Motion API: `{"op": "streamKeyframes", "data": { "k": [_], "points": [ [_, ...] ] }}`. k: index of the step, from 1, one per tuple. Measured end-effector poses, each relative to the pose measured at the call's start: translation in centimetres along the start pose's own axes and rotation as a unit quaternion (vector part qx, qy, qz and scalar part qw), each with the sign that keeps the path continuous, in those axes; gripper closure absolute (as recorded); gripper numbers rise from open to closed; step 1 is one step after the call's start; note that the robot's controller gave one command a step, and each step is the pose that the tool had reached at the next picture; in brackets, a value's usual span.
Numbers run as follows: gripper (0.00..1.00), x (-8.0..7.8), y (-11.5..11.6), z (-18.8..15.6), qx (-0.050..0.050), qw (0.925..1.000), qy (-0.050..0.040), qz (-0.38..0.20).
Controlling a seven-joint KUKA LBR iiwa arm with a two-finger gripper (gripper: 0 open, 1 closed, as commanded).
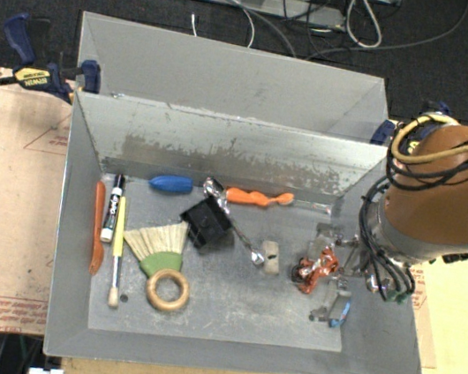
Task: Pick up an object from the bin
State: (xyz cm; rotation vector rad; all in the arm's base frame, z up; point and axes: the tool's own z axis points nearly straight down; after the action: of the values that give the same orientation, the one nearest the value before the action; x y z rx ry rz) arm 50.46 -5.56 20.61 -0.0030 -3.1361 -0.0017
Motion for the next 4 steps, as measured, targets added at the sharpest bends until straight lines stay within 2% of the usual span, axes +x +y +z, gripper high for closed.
{"op": "streamKeyframes", "data": {
  "k": [1,2,3,4],
  "points": [
    [0.0,-0.2,0.0,-0.3,0.0,1.0,-0.0031,-0.001],
    [0.0,-3.7,-1.3,5.4,0.001,0.9968,-0.005,-0.08],
    [0.0,-7.7,-3.6,12.5,0.003,0.9674,-0.0085,-0.253],
    [0.0,-8.0,-6.0,13.6,0.001,0.9792,-0.0075,-0.203]
  ]
}}
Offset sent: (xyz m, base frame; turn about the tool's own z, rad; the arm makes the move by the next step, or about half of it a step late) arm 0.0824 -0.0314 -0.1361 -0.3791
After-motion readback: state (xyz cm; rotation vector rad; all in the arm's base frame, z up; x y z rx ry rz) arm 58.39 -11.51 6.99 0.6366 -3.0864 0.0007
